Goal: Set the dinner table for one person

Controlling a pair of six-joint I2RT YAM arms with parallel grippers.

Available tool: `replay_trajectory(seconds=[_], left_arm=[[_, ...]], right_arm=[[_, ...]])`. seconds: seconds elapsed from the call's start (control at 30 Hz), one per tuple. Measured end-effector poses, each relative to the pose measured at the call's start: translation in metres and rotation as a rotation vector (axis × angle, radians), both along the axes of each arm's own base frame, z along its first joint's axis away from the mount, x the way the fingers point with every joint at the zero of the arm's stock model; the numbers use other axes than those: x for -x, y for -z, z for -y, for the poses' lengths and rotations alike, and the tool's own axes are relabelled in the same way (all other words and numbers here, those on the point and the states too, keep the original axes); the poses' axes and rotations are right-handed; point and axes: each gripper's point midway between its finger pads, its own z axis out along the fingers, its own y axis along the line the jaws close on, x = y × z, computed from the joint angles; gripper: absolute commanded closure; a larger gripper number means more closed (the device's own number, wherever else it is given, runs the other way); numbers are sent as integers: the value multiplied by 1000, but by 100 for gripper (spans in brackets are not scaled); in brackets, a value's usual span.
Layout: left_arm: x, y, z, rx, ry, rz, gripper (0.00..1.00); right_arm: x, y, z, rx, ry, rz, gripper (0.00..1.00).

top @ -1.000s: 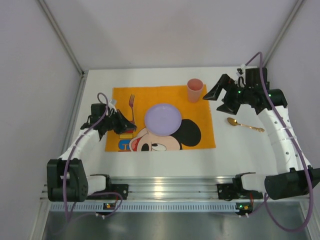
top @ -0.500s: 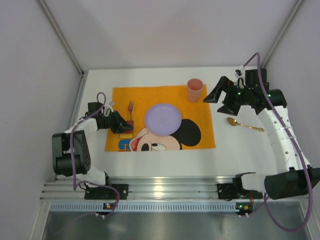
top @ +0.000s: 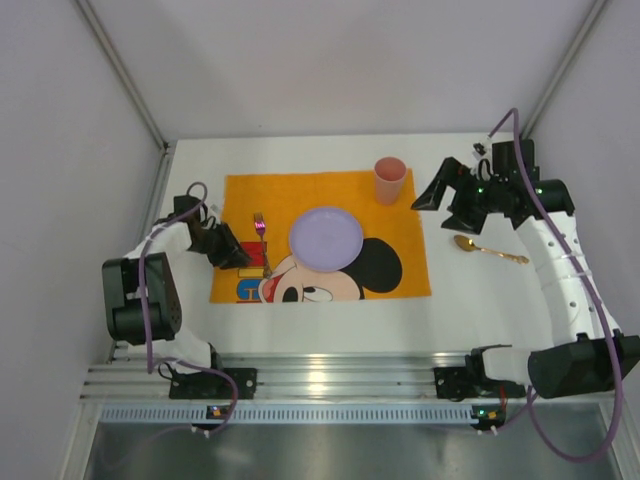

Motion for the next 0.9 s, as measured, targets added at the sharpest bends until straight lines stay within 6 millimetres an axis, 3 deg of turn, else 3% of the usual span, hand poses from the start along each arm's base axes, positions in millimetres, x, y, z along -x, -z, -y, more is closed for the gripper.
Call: replay_trajectory(seconds=[0.1,0.23,0.3,0.47,0.6,0.77,0.9], left_arm=[[-1,1,-19,-115,-34,-28,70],[3,-6,-36,-219,-77,-49,72],[4,-11,-39,-235,-93,-45,72],[3,-30,-39,-238,-117,7,74],[3,-43,-34,-212,-122,48,76],[13,-38,-26,-169,-115,40,78],[19,-31,-22,-145,-116,13,79]], right_arm=[[-3,9,11,41,30,-6,0],[-8,41,31,111,92,-79,0],[-11,64,49,143,149,-138,0],[2,126,123,222,383,-334,0],[4,141,156,294,475,-379,0],[-7,159,167,335,482,-411,0],[-17,180,157,271,489,-414,0]])
